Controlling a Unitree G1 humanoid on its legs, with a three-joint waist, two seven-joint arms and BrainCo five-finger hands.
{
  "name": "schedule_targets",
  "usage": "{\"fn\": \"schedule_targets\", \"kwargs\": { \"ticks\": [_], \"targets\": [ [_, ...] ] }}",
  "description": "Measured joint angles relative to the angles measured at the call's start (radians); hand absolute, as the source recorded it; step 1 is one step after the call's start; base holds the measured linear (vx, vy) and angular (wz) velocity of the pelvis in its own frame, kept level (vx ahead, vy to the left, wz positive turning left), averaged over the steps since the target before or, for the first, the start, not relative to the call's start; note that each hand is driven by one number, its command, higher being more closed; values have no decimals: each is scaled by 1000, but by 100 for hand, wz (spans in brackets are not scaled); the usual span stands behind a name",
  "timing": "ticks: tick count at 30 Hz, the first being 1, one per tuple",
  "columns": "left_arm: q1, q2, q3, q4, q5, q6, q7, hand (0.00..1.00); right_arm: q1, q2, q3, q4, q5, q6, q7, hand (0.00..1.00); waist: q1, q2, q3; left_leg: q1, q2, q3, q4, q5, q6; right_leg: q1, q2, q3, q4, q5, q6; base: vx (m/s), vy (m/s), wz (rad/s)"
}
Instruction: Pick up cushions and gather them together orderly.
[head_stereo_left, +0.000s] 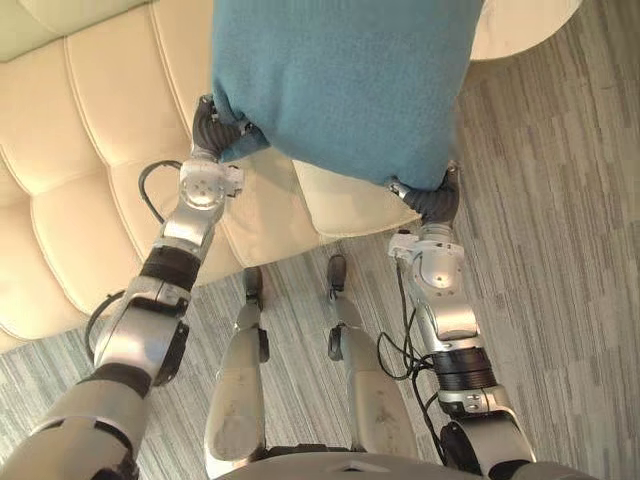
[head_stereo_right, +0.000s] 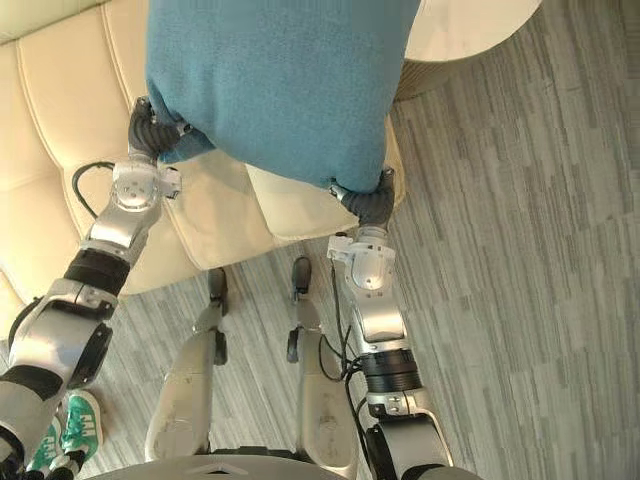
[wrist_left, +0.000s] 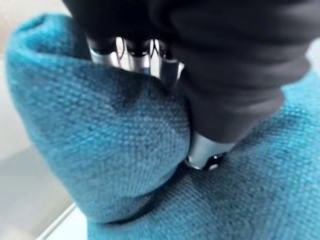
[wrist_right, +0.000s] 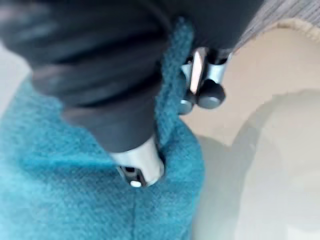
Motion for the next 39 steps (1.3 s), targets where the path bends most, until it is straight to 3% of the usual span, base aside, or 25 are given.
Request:
{"fn": "schedule_targets", "kwargs": {
  "ticks": [6, 13, 18, 21, 24, 31, 36, 39],
  "targets": [
    [138, -22, 13, -140, -8, -9, -4, 100, 66, -1, -1, 0, 9, 0, 29, 100, 2, 0, 0, 68, 0, 11, -32, 11, 0, 48, 1, 3, 0, -7, 0, 46, -40, -4],
    [395, -126, 51, -321, -7, -21, -25, 100, 198, 12, -11, -13, 8, -2, 66, 100, 2, 2, -10, 178, -1, 12, -57, 7, -2, 139, 2, 0, 23, -44, 1, 56, -32, 0],
    [595, -209, 77, -401, -5, -21, -53, 100, 322, 52, -24, -48, 7, -3, 116, 100, -3, 8, -81, 231, -2, 11, -69, 5, -4, 184, 2, -10, 37, -69, 2, 49, -16, 4],
    [741, -246, 80, -448, -4, -21, -87, 100, 416, 69, -29, -51, 6, -12, 163, 100, -3, 16, -164, 279, -3, 7, -101, 5, -4, 219, 4, -22, 41, -89, 2, 59, -5, 8],
    [869, -265, 87, -480, 15, -21, -123, 100, 497, 87, -29, -58, -2, -18, 220, 100, -5, 39, -211, 323, -4, -7, -110, 3, -3, 265, 4, -30, 38, -102, 5, 41, -2, 10],
    [1030, -325, 151, -519, 17, -20, -159, 100, 568, 89, 17, -63, -2, -18, 288, 100, 0, 70, -278, 400, -3, -17, -98, -19, 1, 368, 2, -51, 10, -108, 9, 10, 5, 5],
    [1104, -345, 180, -565, 14, -20, -162, 100, 580, 86, 55, -60, 1, -18, 313, 100, 11, 87, -294, 393, 3, -68, 21, -90, -1, 453, -3, -104, 16, -132, 8, -19, 16, 30],
    [1112, -344, 177, -566, 13, -18, -164, 100, 573, 80, 49, -5, 20, -31, 321, 100, -6, 86, -339, 341, 31, 32, 68, -144, 55, 450, -57, -192, 16, -130, 8, -47, 81, 94]
  ]
}}
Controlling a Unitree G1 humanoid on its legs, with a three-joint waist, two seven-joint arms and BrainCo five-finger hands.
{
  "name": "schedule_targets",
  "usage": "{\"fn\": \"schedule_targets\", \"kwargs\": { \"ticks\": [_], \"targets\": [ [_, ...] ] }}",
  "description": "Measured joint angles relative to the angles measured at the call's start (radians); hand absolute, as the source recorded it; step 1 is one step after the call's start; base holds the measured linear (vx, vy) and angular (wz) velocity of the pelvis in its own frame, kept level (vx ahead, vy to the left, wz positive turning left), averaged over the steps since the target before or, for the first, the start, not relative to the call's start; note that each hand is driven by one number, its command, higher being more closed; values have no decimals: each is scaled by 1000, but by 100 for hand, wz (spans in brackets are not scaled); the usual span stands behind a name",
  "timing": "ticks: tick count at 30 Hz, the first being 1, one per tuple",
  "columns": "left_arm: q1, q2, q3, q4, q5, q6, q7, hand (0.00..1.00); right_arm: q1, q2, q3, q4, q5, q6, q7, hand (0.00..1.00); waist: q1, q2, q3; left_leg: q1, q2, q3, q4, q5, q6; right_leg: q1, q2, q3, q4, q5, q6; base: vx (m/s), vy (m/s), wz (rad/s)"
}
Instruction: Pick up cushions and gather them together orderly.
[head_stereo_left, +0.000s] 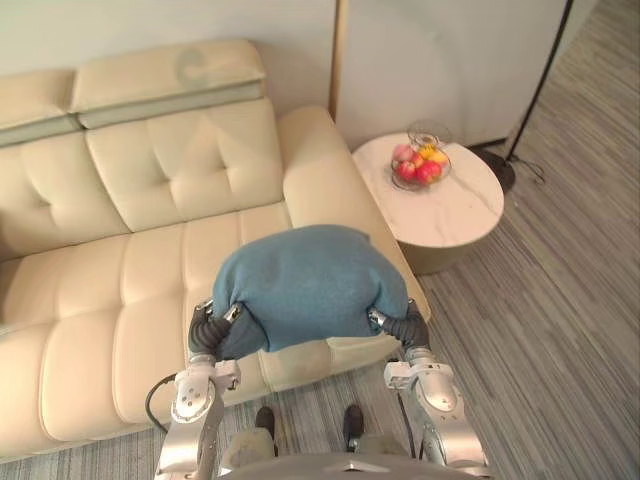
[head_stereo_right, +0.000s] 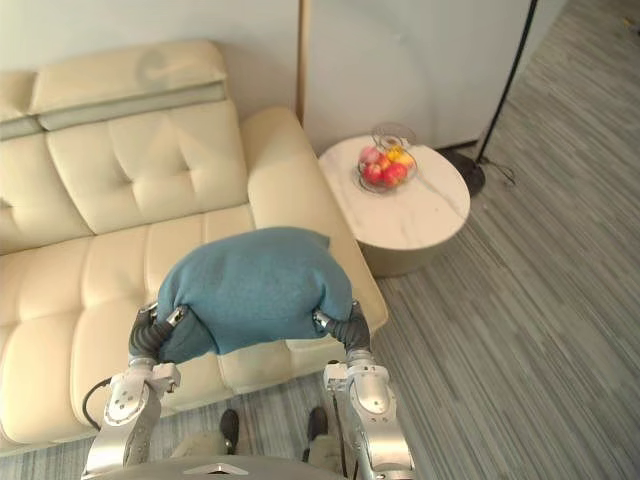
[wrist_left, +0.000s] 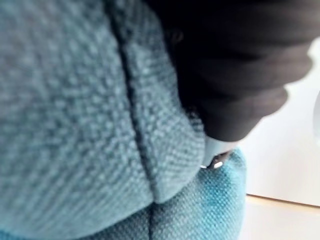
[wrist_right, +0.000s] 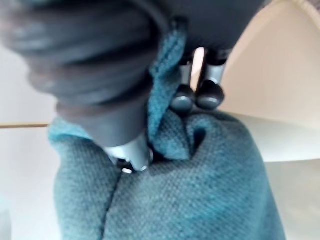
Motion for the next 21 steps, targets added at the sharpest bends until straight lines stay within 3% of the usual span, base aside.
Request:
{"fn": "schedule_targets", "kwargs": {
  "ticks": [2, 4, 5, 6, 7, 8, 9, 11, 13, 15, 16, 17, 18, 19, 20, 21],
  "targets": [
    [-32, -6, -21, 13, -2, 0, -9, 100, -64, -24, -31, 90, 0, -8, 1, 100, -7, -5, -6, -54, 50, 128, 88, -13, 23, -33, -75, -54, 15, 12, 19, -129, 239, 95],
    [-46, -8, -34, 27, -8, 0, -9, 100, -93, -45, -47, 142, 0, -7, 0, 100, -16, 10, -16, -57, 102, 165, 122, -16, 13, -33, -111, -84, -2, 35, 52, -82, 338, 62],
    [-47, -9, -45, 28, -11, 0, -9, 100, -100, -57, -53, 163, 0, -7, -2, 100, -19, 31, -28, -45, 135, 172, 117, -10, -6, -33, -120, -101, -13, 51, 76, -55, 502, 71],
    [-62, -4, -60, 50, -11, -1, -12, 100, -104, -58, -58, 197, 0, -6, -11, 100, -23, 58, -51, -32, 139, 170, 68, 36, -136, -27, -140, -115, -30, 76, 114, -25, 453, 61],
    [-77, 2, -61, 70, -11, -1, -12, 100, -106, -47, -60, 215, 0, 0, -15, 100, -23, 40, -50, -31, 109, 170, 64, 40, -119, -24, -165, -114, -39, 88, 105, -32, 453, 56],
    [-85, 30, -59, 82, -12, -1, -9, 100, -104, -15, -58, 241, 0, 8, -15, 100, -20, 2, -44, -34, 62, 169, 82, 25, -93, -14, -209, -112, -44, 101, 88, -31, 403, 40],
    [-83, 64, -56, 84, -13, -1, -7, 100, -89, 26, -57, 244, 0, 17, -16, 100, -19, -19, -33, -60, 47, 155, 169, -23, -70, 0, -235, -108, -29, 107, 91, -43, 377, 37],
    [-76, 81, -46, 84, -16, 0, -6, 100, -75, 49, -47, 244, -1, 21, -15, 100, -4, -19, -32, -105, 55, 151, 296, -104, -46, -13, -250, -98, 29, 109, 95, -53, 362, 1],
    [-69, 100, -44, 86, -18, 0, -6, 100, -88, 51, -32, 244, -1, 20, -15, 100, 12, -49, -23, -121, 35, 182, 371, -171, -3, -87, -301, -37, 137, 114, 89, -83, 402, -33],
    [-69, 110, -44, 86, -17, 0, -8, 100, -103, 51, -28, 251, -1, 20, -15, 100, 12, -67, -13, -121, 21, 207, 374, -182, 15, -140, -322, -14, 192, 146, 46, -85, 256, -30],
    [-69, 111, -43, 86, -15, 0, -9, 100, -110, 48, -28, 267, -1, 20, -15, 100, 8, -66, -3, -117, 20, 215, 372, -185, 25, -176, -320, -11, 259, 143, 16, -52, 186, -25],
    [-69, 108, -45, 85, -8, 0, -10, 100, -107, 48, -28, 279, -1, 22, -15, 100, -1, -68, 8, -106, 17, 210, 366, -184, 36, -193, -286, 15, 345, 71, 8, -29, 169, -14],
    [-69, 108, -45, 85, -6, 0, -10, 100, -104, 49, -28, 279, -1, 23, -15, 100, -2, -68, 11, -100, 16, 209, 360, -179, 44, -194, -263, 35, 372, 29, 16, 6, 86, 2],
    [-70, 107, -45, 82, 1, 1, -10, 100, -97, 50, -28, 277, -1, 23, -14, 100, -9, -57, 19, -93, 17, 198, 349, -174, 53, -196, -201, 69, 412, -71, 36, 40, 5, 6],
    [-73, 106, -45, 69, 2, 1, -11, 100, -97, 50, -28, 271, -1, 23, -13, 100, -11, -63, 23, -81, 16, 194, 332, -170, 57, -194, -115, 102, 432, -171, 58, 58, -57, 6],
    [-73, 105, -45, 62, 2, 1, -11, 100, -97, 49, -28, 265, -1, 23, -12, 100, -10, -64, 25, -79, 16, 192, 327, -170, 57, -195, -89, 106, 430, -191, 63, 82, -94, 9]
  ]
}}
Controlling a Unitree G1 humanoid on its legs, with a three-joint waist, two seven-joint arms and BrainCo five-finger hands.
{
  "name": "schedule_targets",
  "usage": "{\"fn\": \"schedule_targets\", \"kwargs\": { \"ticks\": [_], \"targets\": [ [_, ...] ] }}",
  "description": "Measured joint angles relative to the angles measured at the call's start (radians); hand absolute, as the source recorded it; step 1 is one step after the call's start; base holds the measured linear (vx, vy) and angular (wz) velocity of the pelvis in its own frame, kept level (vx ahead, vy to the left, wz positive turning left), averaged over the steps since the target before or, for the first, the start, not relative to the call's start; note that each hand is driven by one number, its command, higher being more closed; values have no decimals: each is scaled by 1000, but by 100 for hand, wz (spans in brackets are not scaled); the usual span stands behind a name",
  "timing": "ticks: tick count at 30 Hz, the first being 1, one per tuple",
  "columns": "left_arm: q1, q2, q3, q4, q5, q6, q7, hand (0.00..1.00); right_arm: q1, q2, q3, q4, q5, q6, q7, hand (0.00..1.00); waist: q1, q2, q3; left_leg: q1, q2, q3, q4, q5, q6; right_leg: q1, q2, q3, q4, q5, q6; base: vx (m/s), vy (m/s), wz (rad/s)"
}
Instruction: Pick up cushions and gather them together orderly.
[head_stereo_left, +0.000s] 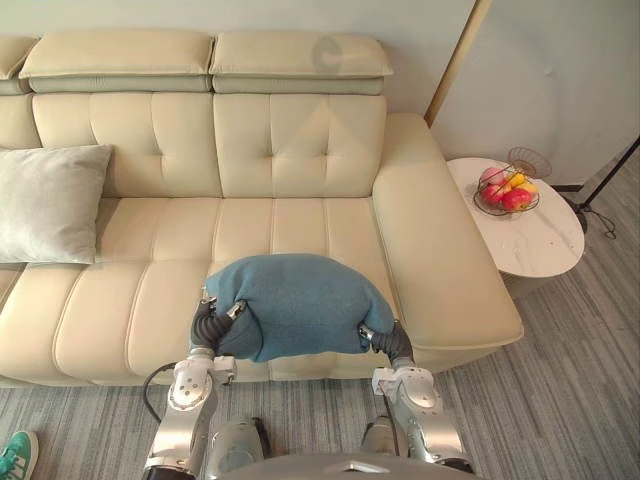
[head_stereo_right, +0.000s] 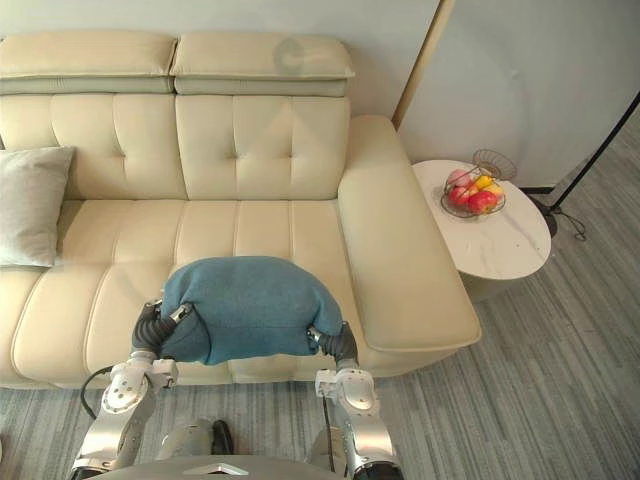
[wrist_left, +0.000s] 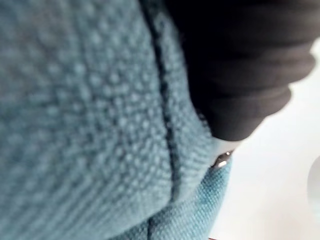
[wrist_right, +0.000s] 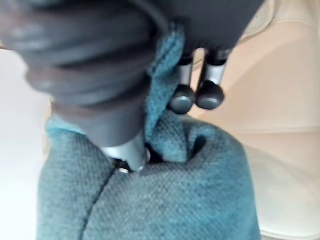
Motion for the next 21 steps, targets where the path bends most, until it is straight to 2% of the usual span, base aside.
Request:
{"fn": "schedule_targets", "kwargs": {
  "ticks": [1, 3, 6, 9, 11, 14, 15, 17, 19, 21],
  "targets": [
    [-5, -6, -1, -11, 0, 0, 0, 100, 2, -3, -1, -21, 0, 0, 0, 100, -1, 3, 5, -1, -1, -9, -7, 3, -4, -2, 56, -9, -26, -24, -8, 72, -96, 23],
    [-16, -32, -8, -19, 1, 1, 0, 100, 0, -32, -1, -54, 14, -3, 0, 100, -18, 30, 19, -5, -7, -60, -26, 16, -28, 43, 97, -16, -91, -11, -46, 118, -70, 53],
    [-16, -42, -17, -56, 0, 5, -1, 100, 42, -43, -1, -145, 31, -3, 1, 100, -12, 36, 21, -1, -25, -97, -92, 59, -58, 42, 79, -70, -84, -21, -60, 195, -80, 46],
    [-10, -48, -28, -81, -1, 5, -1, 100, 79, -43, -3, -193, 32, -8, 1, 100, -12, 35, 20, 20, -23, -128, -108, 75, -71, 85, 78, -111, -86, -49, -74, 188, -106, 50],
    [-3, -49, -34, -84, -2, 6, -2, 100, 101, -43, -3, -199, 35, -7, 0, 100, -9, 36, 21, 11, -8, -116, -39, 75, -71, 119, 80, -125, -95, -63, -76, 128, -81, 23],
    [14, -59, -35, -111, -2, 6, -2, 100, 150, -45, 1, -264, 39, -3, 0, 100, 14, 51, 23, -58, 62, -72, 190, 76, -68, 158, 106, -109, -106, -91, -79, 81, -41, -23],
    [28, -63, -36, -130, -2, 6, -6, 100, 169, -45, 5, -284, 39, -2, 0, 100, 16, 55, 21, -72, 80, -66, 237, 84, -58, 161, 114, -94, -108, -97, -83, 50, 7, -35],
    [30, -72, -36, -134, -1, 6, -9, 100, 185, -46, 3, -309, 40, -1, -1, 100, 14, 55, 21, -103, 83, -64, 272, 106, -51, 161, 111, -71, -124, -93, -85, 64, 35, -28],
    [32, -75, -51, -134, -1, 6, -16, 100, 185, -47, -10, -311, 40, -1, -5, 100, 15, 55, 21, -100, 84, -69, 208, 31, -46, 162, 110, -46, -146, -81, -80, 83, 75, -28],
    [32, -79, -59, -133, 0, 8, -26, 100, 184, -47, -25, -311, 41, -1, -6, 100, 21, 50, 20, -106, 75, -91, 96, 6, -59, 164, 97, -21, -165, -72, -65, 101, 151, -33]
  ]
}}
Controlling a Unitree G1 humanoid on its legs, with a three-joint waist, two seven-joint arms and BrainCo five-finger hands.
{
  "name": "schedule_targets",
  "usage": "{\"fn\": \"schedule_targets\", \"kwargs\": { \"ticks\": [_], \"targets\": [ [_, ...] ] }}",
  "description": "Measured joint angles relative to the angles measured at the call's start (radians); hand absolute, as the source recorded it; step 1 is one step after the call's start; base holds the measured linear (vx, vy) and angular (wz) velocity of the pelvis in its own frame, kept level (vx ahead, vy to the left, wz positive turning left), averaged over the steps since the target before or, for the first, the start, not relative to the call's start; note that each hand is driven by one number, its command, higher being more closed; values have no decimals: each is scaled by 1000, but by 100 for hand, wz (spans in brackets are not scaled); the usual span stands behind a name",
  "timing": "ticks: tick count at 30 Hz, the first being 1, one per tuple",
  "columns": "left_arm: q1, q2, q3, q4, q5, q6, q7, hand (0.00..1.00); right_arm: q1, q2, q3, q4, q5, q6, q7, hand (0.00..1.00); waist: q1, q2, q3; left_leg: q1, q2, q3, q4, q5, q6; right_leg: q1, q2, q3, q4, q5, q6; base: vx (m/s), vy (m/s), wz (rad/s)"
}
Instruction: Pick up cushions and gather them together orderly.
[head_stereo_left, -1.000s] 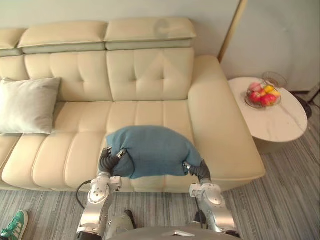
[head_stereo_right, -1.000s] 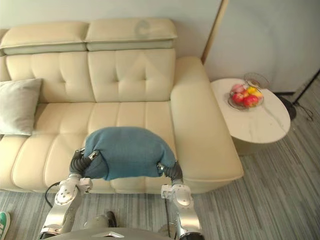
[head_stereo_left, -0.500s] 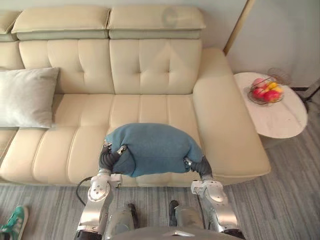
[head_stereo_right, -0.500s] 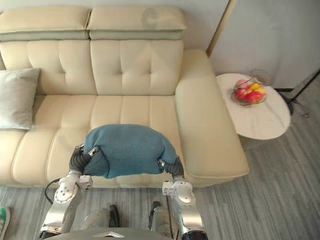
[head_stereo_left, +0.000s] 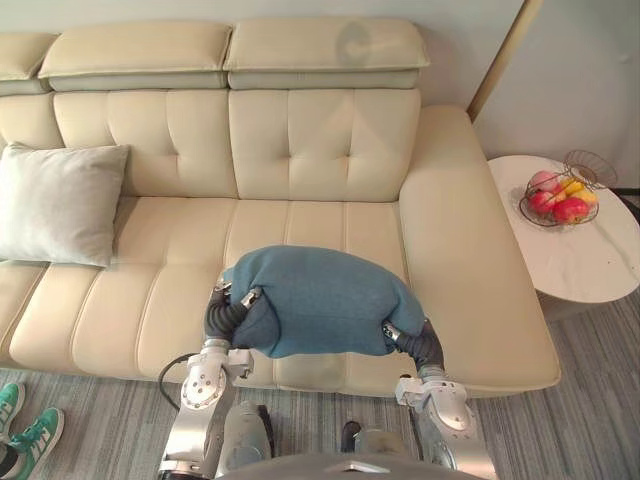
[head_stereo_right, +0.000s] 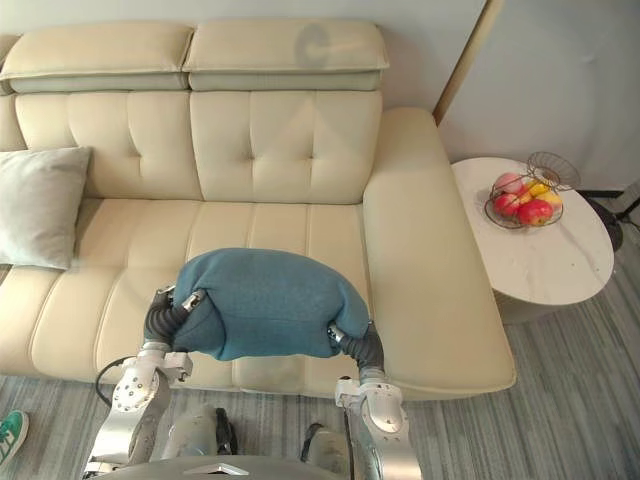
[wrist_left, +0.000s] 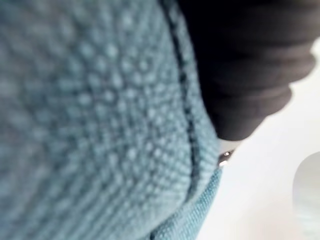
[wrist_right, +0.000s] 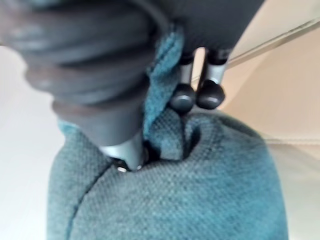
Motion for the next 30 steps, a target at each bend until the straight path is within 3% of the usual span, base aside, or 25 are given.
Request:
{"fn": "schedule_targets", "kwargs": {
  "ticks": [2, 3, 4, 6, 9, 13, 16, 17, 18, 19, 22, 30],
  "targets": [
    [1, 0, -4, 1, 0, 2, 0, 100, 0, -1, -3, 0, 0, -2, 0, 100, 6, -2, -1, 7, -27, -45, -145, 40, -11, 1, -17, 24, -6, 7, 17, 155, 286, -49],
    [6, -2, -3, 7, 0, 2, 0, 100, -2, 2, -2, 7, 0, -2, 0, 100, 11, 0, -8, 30, -29, -50, -205, 150, -45, 2, -20, 54, -6, 1, 53, 132, 253, -45],
    [4, 8, -3, 15, 0, 2, 1, 100, -3, 6, -2, 13, 0, 3, 0, 100, 9, -14, -11, 34, -38, -29, -199, 151, -36, 1, -31, 63, -9, 2, 60, 208, 352, -43],
    [5, 24, -2, 17, 0, 3, 2, 100, 9, 35, 1, 10, -1, 9, 0, 100, 10, -47, -23, 34, -63, 9, -179, 127, 0, 1, -63, 92, -47, 32, 73, 154, 281, -31],
    [9, 28, 8, 17, -1, 3, 2, 100, 4, 47, 4, 16, -3, 14, 2, 100, 29, -55, -24, 69, -61, 71, -146, 68, 12, -6, -74, 139, -22, 56, 96, 56, 186, -64],
    [10, 45, 5, 18, 0, 3, -1, 100, -13, 49, 5, 64, -12, 15, 9, 100, 23, -66, -21, 129, -62, 113, -140, 21, 14, -105, -86, 158, 218, 68, 114, -11, 89, -41],
    [9, 52, 6, 19, 1, 5, -1, 100, -19, 48, 8, 106, -16, 15, 12, 100, 13, -65, -20, 155, -61, 129, -163, 20, 27, -160, -90, 138, 297, 75, 95, -1, -16, -19],
    [8, 52, 9, 19, 1, 5, -1, 100, -24, 49, 10, 120, -17, 14, 14, 100, 11, -56, -15, 155, -58, 128, -173, 25, 26, -160, -82, 133, 270, 38, 90, 7, -97, -2],
    [6, 53, 9, 25, 4, 5, 1, 100, -32, 45, 12, 137, -22, 15, 20, 100, 6, -74, -26, 149, -58, 120, -183, 34, 17, -158, -59, 133, 194, 17, 82, 34, -180, 35],
    [0, 55, 10, 33, 11, 3, 3, 100, -30, 46, 16, 139, -22, 13, 21, 100, -11, -87, -32, 126, -81, 90, -185, 44, 5, -135, -43, 140, 69, 49, 75, 31, -159, 54],
    [-1, 27, 7, 57, 18, 4, -1, 100, -53, 7, 11, 163, -20, 7, 42, 100, -2, -44, -38, 115, -76, 15, -199, 68, -25, -107, -27, 96, 25, 62, 65, 96, -93, 35],
    [-7, 53, -5, 94, 17, -3, -6, 100, -78, 2, 3, 176, -20, -5, 45, 100, -5, -46, -51, 159, -104, -35, -401, 186, -34, -64, -14, 57, -104, 116, 49, 58, -48, 16]
  ]
}}
